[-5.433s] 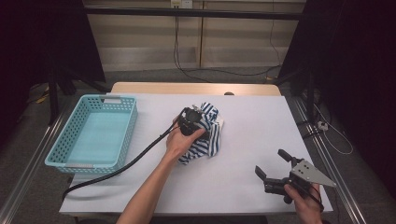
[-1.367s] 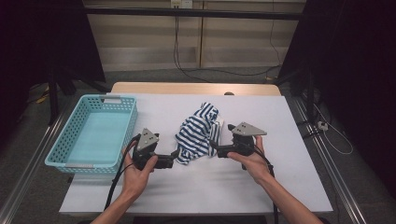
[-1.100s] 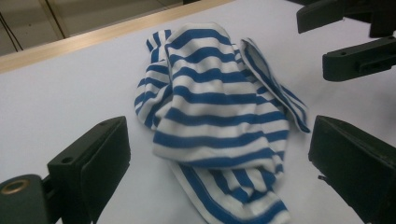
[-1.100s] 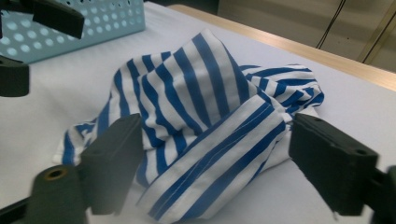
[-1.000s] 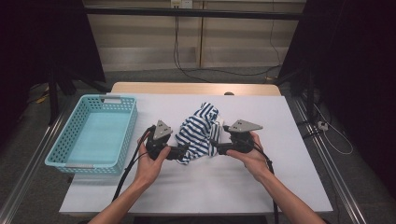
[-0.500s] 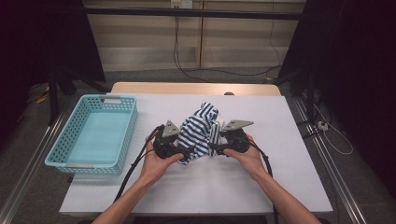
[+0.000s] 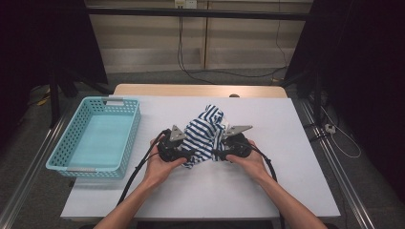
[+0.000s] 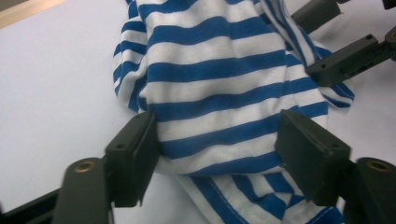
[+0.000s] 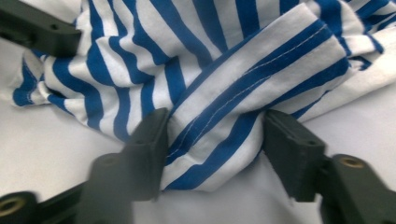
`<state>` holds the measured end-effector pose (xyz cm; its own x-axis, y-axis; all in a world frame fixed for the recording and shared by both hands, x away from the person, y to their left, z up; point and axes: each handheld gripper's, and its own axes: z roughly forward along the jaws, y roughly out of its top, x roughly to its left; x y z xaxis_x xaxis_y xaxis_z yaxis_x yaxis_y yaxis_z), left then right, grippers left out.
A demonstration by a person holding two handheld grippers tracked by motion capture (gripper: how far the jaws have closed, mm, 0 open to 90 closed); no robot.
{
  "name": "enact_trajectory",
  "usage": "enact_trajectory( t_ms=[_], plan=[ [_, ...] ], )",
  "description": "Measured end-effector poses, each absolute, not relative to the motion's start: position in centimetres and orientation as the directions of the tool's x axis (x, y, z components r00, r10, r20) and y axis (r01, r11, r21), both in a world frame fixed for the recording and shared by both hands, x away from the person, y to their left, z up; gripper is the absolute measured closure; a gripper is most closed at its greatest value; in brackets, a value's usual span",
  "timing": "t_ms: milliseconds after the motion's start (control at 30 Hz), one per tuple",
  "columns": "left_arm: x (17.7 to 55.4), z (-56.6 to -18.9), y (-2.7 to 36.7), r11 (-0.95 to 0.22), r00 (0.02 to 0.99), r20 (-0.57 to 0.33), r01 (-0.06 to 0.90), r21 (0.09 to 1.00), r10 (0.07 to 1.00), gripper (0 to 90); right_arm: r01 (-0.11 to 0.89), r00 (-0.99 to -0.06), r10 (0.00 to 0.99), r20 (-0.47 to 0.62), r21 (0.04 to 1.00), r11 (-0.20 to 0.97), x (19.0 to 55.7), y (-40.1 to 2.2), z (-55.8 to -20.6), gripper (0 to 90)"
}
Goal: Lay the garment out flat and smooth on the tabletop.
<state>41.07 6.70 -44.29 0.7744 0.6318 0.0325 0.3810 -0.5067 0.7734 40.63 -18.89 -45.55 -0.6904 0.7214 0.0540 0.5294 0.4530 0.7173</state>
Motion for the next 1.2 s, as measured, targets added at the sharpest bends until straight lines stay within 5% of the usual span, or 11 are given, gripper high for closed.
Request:
enact_trajectory(
  t_ms=[100, 367, 500, 667, 1200],
  plan=[
    [41.4, -44.5, 7.0, -0.507, 0.775, 0.020, 0.394, 0.766, 0.632, 43.8, 0.535, -0.686, 0.725, 0.062, 0.718, 0.445, 40.6, -18.9, -45.6, 57.4],
    [41.5, -45.0, 6.9, -0.534, 0.777, 0.025, 0.409, 0.740, 0.628, 53.1, 0.520, -0.701, 0.711, 0.060, 0.725, 0.452, 40.5, -19.1, -45.5, 77.6],
    [41.5, -44.9, 7.2, -0.538, 0.776, 0.033, 0.406, 0.739, 0.630, 67.3, 0.514, -0.700, 0.711, 0.067, 0.738, 0.437, 40.4, -19.4, -45.2, 86.1],
    [41.6, -44.5, 7.6, -0.526, 0.779, 0.004, 0.421, 0.739, 0.627, 83.7, 0.492, -0.709, 0.702, 0.065, 0.760, 0.426, 40.1, -19.6, -44.6, 86.8],
    [41.6, -43.3, 8.3, -0.437, 0.757, -0.074, 0.451, 0.778, 0.650, 85.2, 0.434, -0.700, 0.708, 0.092, 0.842, 0.320, 39.5, -21.3, -41.0, 86.9]
  ],
)
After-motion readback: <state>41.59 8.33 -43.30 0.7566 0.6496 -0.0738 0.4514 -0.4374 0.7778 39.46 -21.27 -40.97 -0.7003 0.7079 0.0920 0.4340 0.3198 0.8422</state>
